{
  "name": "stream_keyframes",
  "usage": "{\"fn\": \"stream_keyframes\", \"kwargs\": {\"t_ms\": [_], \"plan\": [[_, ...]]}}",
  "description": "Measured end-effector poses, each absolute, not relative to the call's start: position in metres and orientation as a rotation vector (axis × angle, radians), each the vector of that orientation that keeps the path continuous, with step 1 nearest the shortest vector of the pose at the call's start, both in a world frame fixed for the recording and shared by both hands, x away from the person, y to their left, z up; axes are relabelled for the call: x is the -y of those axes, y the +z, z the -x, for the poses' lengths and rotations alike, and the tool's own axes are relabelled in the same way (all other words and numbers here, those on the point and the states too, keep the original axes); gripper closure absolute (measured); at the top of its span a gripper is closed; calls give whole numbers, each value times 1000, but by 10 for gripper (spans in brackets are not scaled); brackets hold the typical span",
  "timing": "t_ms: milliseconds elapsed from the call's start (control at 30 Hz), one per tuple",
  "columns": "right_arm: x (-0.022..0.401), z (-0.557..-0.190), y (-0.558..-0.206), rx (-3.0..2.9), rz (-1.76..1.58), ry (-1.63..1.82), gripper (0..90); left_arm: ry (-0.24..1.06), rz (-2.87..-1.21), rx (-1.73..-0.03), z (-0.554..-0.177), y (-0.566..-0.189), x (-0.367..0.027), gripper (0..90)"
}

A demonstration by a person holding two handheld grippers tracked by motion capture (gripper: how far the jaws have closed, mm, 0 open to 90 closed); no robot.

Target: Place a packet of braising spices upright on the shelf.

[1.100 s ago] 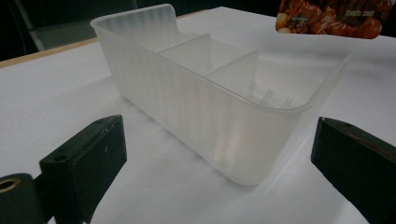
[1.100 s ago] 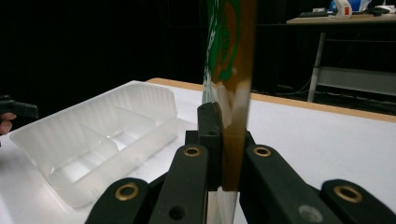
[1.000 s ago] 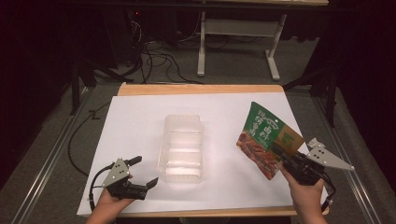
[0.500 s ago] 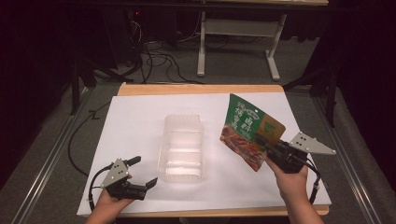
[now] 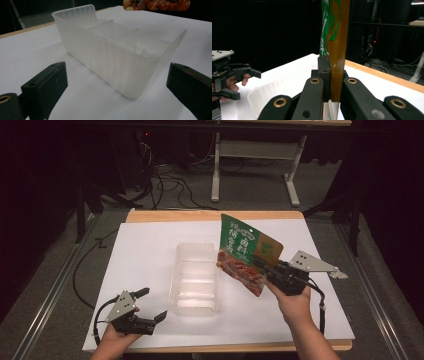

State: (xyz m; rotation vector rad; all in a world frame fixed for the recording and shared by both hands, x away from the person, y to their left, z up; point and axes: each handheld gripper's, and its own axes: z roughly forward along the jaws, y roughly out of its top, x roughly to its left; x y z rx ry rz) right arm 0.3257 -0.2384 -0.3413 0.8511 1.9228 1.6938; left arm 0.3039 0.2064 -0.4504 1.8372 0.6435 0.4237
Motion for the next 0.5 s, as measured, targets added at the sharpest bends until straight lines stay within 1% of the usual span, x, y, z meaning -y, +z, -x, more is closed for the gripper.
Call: {"fn": "stream_keyframes", "kwargs": {"t_ms": [500], "plan": [[208, -343, -341, -1983, -786, 1735, 900, 420, -1838, -638, -304, -450, -207, 39]]}}
